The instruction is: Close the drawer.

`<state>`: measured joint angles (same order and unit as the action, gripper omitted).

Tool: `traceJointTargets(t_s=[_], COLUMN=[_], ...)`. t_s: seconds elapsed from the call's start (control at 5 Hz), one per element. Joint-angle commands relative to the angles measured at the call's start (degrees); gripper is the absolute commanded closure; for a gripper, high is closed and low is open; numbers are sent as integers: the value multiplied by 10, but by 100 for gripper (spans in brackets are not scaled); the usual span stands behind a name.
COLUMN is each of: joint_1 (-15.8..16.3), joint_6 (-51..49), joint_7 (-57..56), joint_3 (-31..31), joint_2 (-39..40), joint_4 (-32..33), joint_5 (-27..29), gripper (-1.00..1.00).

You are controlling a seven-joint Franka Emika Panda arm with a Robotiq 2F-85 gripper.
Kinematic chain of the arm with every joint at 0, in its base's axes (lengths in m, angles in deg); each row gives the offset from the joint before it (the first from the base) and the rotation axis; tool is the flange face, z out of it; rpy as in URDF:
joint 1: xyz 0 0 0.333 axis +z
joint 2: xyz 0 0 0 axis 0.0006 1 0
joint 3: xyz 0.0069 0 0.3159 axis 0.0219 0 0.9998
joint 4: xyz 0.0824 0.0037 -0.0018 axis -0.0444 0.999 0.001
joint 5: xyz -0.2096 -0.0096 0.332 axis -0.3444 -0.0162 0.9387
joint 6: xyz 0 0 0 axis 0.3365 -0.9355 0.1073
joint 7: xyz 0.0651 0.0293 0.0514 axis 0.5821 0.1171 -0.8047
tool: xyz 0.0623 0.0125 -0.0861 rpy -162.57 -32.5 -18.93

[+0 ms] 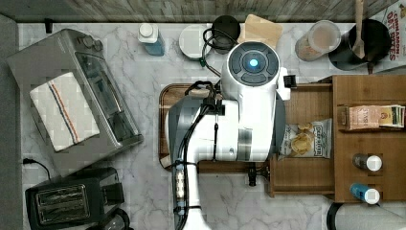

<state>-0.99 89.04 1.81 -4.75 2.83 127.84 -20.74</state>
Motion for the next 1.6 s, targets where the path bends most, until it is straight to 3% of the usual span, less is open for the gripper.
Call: traceJointTargets(t_s=[0.2, 0.6, 0.8, 1.0, 1.2, 1.4, 1.6], joint_1=[0, 12, 32, 33, 51, 32, 31], joint_6=[0, 94, 113, 153, 178, 206, 245], joint_7=[0, -170, -243, -212, -205, -216, -185], joint_3=[-1, 21, 37, 74, 60, 69, 64], joint_2=[0, -46, -43, -29, -15, -3, 20], joint_4=[6, 102, 128, 166, 188, 212, 226], joint_5=[-6, 6, -13, -77, -87, -79, -115], gripper=[100, 100, 100, 100, 100, 100, 100])
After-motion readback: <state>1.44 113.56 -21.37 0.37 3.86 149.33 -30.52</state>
